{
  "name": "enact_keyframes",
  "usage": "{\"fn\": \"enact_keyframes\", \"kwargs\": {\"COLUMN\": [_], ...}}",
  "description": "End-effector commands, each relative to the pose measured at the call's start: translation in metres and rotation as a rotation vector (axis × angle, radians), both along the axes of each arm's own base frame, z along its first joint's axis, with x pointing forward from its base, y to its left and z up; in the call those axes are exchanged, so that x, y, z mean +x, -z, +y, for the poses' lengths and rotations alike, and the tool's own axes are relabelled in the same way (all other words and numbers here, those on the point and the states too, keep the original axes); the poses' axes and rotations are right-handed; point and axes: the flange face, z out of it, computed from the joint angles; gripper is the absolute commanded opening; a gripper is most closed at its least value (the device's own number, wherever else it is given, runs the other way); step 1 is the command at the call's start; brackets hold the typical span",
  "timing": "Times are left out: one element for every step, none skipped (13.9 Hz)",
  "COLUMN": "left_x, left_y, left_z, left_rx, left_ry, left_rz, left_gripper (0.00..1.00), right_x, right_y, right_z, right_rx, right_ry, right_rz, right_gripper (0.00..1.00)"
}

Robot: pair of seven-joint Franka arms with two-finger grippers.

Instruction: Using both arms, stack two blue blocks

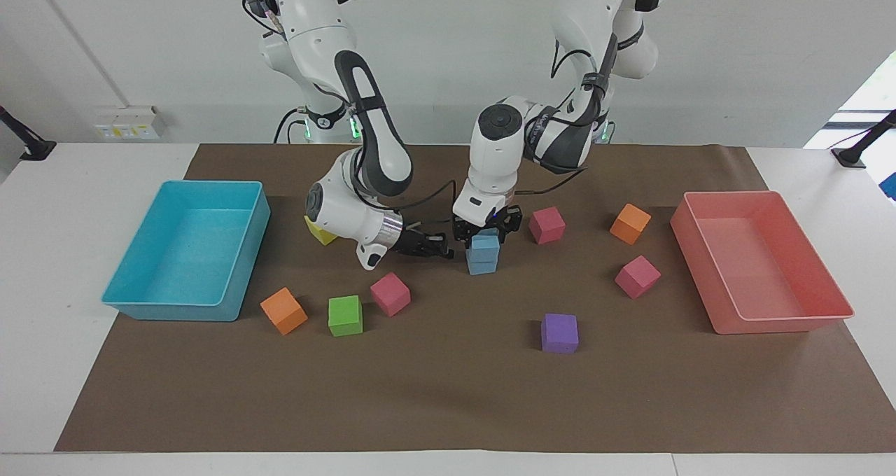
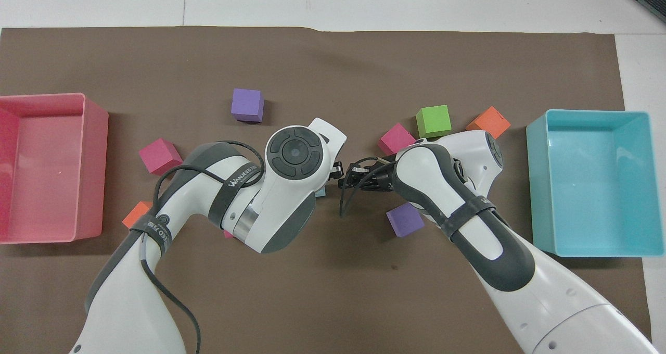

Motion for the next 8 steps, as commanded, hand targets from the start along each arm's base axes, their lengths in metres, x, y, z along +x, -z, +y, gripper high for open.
{"fn": "enact_keyframes", "kwargs": {"left_x": [-0.0071, -0.0071, -0.0075, -0.0074, -0.0075, -0.0081, -0.0084, -0.0084], "left_y": [-0.0011, -0.0011, -0.0016, -0.0026, -0.0035, -0.007, -0.0086, -0.0086], "left_z": [0.0017, 0.0017, 0.0021, 0.002, 0.0021, 0.0026, 0.0028, 0.0029], "left_rx": [0.012, 0.012, 0.014, 0.015, 0.015, 0.014, 0.017, 0.016], "left_ry": [-0.014, -0.014, -0.015, -0.015, -0.017, -0.017, -0.019, -0.025], "left_rz": [0.001, 0.001, 0.004, 0.005, 0.005, 0.004, 0.007, 0.007], "left_gripper": [0.22, 0.22, 0.22, 0.22, 0.22, 0.22, 0.22, 0.22], "right_x": [-0.0028, -0.0023, -0.0027, -0.0024, -0.0027, -0.0028, -0.0028, -0.0027], "right_y": [-0.0119, -0.0129, -0.0128, -0.0128, -0.0128, -0.0129, -0.013, -0.0131], "right_z": [-0.0066, -0.0075, -0.0066, -0.0074, -0.0066, -0.006, -0.0055, -0.005], "right_rx": [0.015, 0.016, 0.015, 0.015, 0.015, 0.014, 0.013, 0.01], "right_ry": [0.004, 0.007, 0.005, 0.006, 0.005, 0.006, 0.007, 0.009], "right_rz": [-0.039, -0.039, -0.039, -0.039, -0.039, -0.04, -0.042, -0.044], "right_gripper": [0.0, 0.0, 0.0, 0.0, 0.0, 0.0, 0.0, 0.0]}}
